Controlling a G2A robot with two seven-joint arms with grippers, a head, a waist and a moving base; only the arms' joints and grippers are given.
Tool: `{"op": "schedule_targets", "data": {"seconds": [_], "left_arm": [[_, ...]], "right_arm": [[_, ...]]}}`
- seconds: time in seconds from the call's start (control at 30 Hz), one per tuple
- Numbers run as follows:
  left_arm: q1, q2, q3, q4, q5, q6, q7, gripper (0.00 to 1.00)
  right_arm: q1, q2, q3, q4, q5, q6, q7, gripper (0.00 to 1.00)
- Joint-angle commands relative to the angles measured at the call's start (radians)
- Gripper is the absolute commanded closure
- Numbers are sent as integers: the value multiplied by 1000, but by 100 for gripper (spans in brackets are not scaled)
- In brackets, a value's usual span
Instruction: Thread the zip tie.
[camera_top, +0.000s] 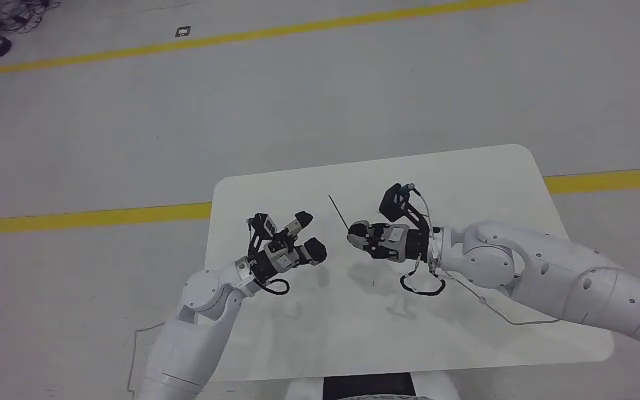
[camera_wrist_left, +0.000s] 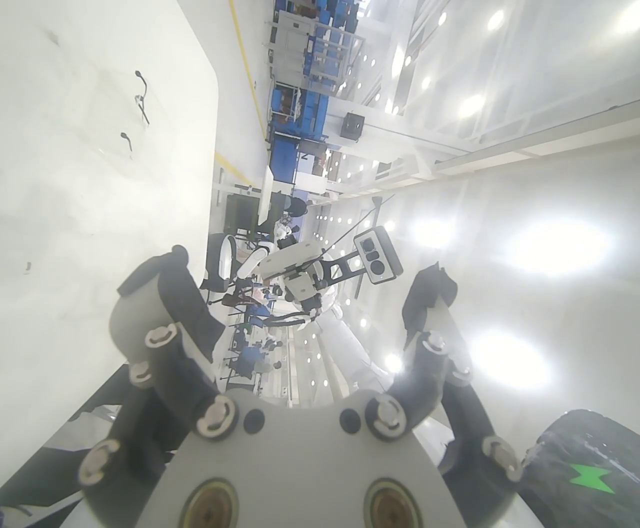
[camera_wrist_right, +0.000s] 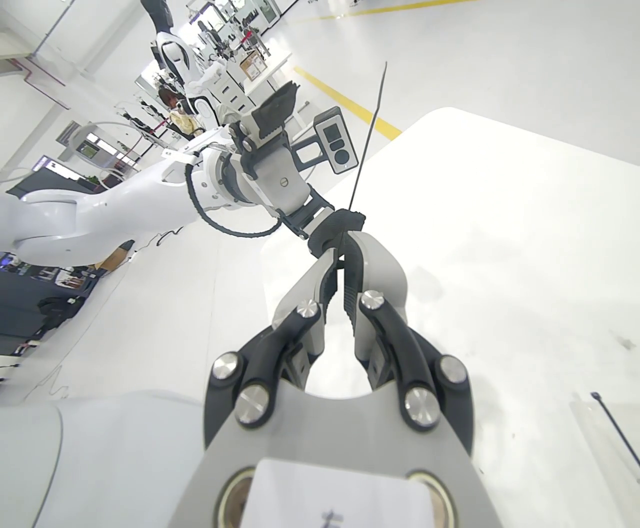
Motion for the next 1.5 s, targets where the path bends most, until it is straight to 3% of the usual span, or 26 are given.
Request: {"op": "schedule_targets", "data": {"seconds": [0.0,0.77,0.93,1.17,1.47], "left_arm": [[0,0,0,0,0,0,0,0],[0,0,0,0,0,0,0,0],[-3,1,4,1,21,-22,12,0],[-24,5,13,37,33,-85,-58,0],[-53,10,17,92,31,-123,-105,0]], "right_arm": [[0,0,0,0,0,0,0,100],[-13,-1,5,0,12,0,1,100],[-37,-4,37,5,108,0,88,100],[-75,-10,97,4,250,0,233,100],[-144,-32,227,12,372,0,469,100]]}}
